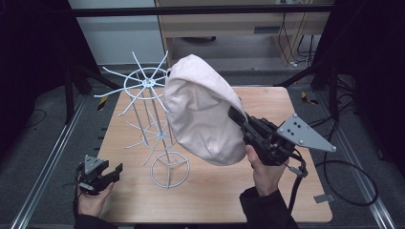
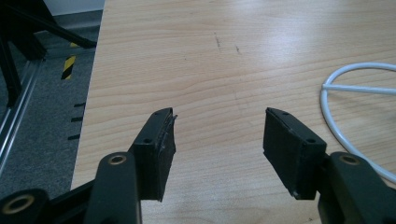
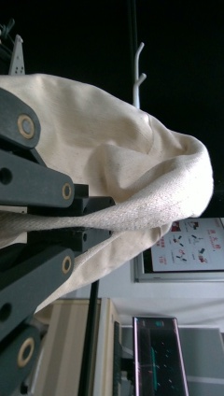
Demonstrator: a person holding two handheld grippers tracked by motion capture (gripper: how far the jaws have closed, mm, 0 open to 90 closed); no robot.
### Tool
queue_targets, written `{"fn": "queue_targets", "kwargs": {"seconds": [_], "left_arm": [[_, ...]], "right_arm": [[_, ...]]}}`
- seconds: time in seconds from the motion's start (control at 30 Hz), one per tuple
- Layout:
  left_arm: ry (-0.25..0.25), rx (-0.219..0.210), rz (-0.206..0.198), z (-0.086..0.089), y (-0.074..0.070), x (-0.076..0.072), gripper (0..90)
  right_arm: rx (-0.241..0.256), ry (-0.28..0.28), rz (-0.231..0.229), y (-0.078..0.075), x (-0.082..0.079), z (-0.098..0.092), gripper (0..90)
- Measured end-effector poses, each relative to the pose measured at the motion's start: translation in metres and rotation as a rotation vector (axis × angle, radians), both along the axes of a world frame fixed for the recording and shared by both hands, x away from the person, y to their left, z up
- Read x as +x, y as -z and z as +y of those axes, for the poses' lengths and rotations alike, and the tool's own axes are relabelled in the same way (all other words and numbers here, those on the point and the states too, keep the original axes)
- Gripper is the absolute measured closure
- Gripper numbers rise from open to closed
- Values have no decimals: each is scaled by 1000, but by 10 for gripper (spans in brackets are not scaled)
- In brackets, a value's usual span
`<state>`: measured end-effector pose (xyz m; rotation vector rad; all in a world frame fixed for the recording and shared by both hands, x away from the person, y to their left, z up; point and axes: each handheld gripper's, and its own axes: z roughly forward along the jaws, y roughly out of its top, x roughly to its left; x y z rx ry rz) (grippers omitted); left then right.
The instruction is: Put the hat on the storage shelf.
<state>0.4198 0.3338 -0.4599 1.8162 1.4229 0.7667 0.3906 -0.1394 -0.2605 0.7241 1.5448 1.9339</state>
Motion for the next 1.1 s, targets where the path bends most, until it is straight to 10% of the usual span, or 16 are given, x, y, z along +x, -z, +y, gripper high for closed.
{"fn": "queue_targets", "kwargs": {"seconds": [1.1], "left_arm": [[-3, -3, 0, 0, 0, 0, 435]], "right_arm": [[-209, -90, 190, 53, 18, 19, 756]]}}
